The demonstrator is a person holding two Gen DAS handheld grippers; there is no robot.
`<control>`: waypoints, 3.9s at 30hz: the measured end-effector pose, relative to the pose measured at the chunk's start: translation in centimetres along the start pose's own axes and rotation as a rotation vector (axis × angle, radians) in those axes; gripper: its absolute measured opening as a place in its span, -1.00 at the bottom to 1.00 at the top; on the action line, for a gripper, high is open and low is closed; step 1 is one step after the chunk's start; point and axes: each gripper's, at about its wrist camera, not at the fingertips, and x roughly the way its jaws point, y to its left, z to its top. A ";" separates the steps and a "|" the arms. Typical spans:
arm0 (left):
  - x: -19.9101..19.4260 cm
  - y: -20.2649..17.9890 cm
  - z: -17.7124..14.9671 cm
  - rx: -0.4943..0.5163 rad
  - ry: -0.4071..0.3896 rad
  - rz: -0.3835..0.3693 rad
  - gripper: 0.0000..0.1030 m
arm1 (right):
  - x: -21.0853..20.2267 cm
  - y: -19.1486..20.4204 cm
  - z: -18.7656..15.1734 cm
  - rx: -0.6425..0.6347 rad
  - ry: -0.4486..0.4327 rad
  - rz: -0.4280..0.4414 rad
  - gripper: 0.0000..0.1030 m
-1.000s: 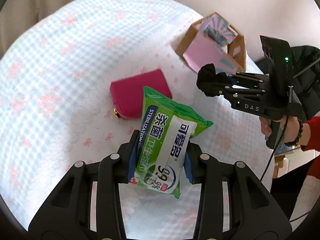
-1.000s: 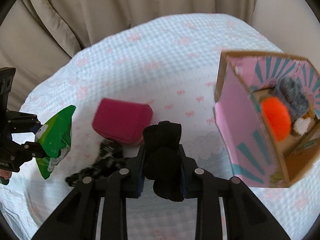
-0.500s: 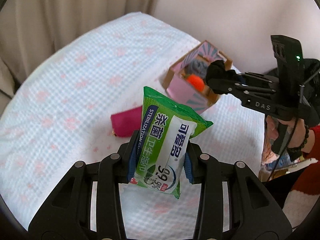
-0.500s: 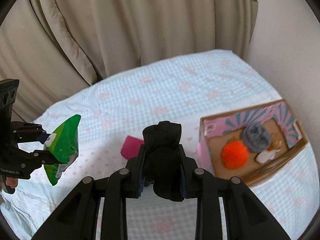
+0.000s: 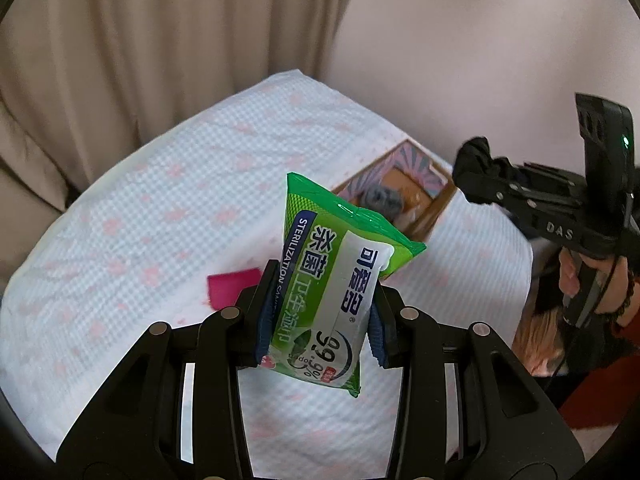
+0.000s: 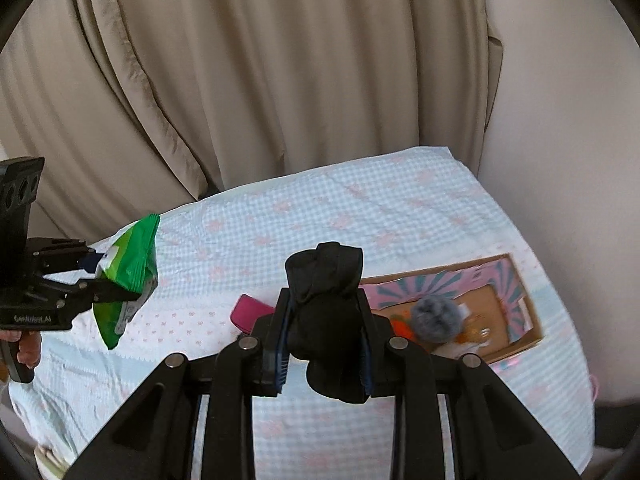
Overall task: Organize soft objects
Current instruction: 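Carry packet and black cloth over the box and open both tools to drop them, then lift both tools away from the box toward the pink pouch and cords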
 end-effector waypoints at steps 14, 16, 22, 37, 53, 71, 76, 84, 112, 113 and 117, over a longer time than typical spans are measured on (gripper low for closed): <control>8.6 -12.7 6.6 -0.195 -0.020 0.027 -0.32 | -1.7 -15.7 2.4 -0.103 0.065 0.056 -0.51; 10.5 -13.4 7.0 -0.228 -0.006 0.023 -0.32 | -0.6 -17.9 2.7 -0.102 0.090 0.059 -0.51; 16.7 -13.8 7.4 -0.356 0.049 0.062 -0.32 | 3.6 -21.8 2.7 -0.072 0.164 0.070 -0.51; 30.6 -9.5 5.1 -0.622 0.254 0.259 -0.32 | 15.9 -26.0 0.7 -0.003 0.353 0.116 -0.51; 33.6 -9.5 6.7 -0.560 0.271 0.362 1.00 | 23.1 -27.2 0.9 0.112 0.505 0.149 0.98; 26.4 -12.8 7.3 -0.541 0.177 0.352 1.00 | 16.2 -25.2 3.0 0.054 0.406 0.108 0.98; 21.0 -14.3 7.8 -0.540 0.101 0.362 1.00 | 10.6 -23.4 4.8 0.000 0.329 0.095 0.98; 11.1 -17.3 6.7 -0.519 -0.017 0.420 1.00 | 1.1 -19.7 6.3 -0.075 0.193 0.096 0.98; -10.3 -17.9 -8.8 -0.447 -0.296 0.498 1.00 | -15.1 -7.3 -1.6 -0.122 -0.058 0.029 0.99; -10.6 -17.3 -9.3 -0.439 -0.297 0.497 1.00 | -14.9 -6.3 -1.7 -0.124 -0.064 0.037 0.99; -11.2 -14.2 -11.1 -0.406 -0.292 0.490 1.00 | -13.5 -3.5 -1.9 -0.107 -0.089 0.074 0.99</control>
